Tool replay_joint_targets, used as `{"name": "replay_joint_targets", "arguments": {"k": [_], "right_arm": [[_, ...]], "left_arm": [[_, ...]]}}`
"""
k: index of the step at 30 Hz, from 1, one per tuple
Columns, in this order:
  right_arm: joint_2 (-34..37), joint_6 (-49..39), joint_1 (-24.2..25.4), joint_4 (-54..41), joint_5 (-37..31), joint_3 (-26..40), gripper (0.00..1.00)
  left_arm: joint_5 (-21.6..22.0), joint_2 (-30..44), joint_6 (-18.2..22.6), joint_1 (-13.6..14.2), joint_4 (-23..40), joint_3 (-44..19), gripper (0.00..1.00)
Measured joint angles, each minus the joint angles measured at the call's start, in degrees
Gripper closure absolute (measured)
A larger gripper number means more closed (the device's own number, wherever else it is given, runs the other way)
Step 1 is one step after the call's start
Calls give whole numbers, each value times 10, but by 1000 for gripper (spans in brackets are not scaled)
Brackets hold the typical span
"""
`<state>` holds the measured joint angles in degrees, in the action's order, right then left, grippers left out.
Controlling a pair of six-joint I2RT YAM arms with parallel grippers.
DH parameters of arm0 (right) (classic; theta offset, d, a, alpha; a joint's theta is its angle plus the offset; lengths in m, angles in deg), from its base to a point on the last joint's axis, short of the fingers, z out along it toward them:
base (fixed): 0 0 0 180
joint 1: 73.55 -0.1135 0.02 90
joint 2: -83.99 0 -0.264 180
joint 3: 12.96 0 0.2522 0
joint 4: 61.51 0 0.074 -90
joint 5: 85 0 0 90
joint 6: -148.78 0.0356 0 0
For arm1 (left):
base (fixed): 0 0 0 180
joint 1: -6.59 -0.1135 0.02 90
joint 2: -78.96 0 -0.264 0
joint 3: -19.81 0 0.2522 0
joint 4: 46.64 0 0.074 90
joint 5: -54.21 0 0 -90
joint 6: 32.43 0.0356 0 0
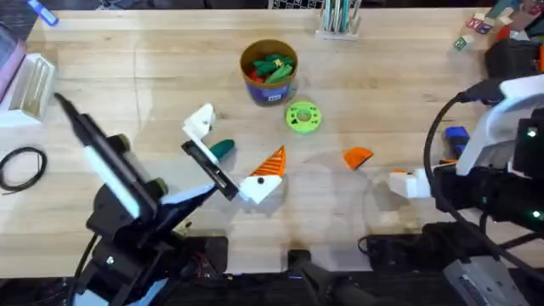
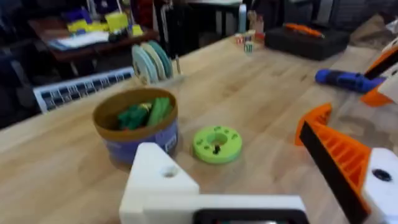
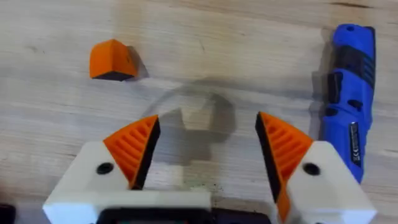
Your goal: Pick up the gripper from the table and insert it into the empty holder that is missing its gripper. Then pick up a screw, insert it into the mounting hole, and use the screwdriver to tighten it. Finally, clean up the table by picking up the vegetable and placing it into the bucket.
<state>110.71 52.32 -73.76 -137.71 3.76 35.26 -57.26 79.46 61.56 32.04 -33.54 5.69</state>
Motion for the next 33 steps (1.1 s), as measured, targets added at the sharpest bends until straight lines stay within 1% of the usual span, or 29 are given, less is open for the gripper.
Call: {"name": "replay_joint_targets", "arguments": {"k": [1,2,8,23,29,33], "right_arm": [[0,0,0,0,0,0,59],[0,0,0,0,0,0,58],[0,0,0,0,0,0,58],[0,-3,0,2,-1,0,57],[0,-60,0,59,-28,0,58],[0,-77,0,142,-36,0,57]], "left_arm": [[0,-1,-2,0,27,0,14],[0,-1,-5,0,38,0,14],[-1,-1,-14,0,39,-1,14],[-2,-1,-15,0,39,-1,13],[-1,-1,-15,0,39,-1,14],[-1,-1,-15,0,39,-1,14]]}}
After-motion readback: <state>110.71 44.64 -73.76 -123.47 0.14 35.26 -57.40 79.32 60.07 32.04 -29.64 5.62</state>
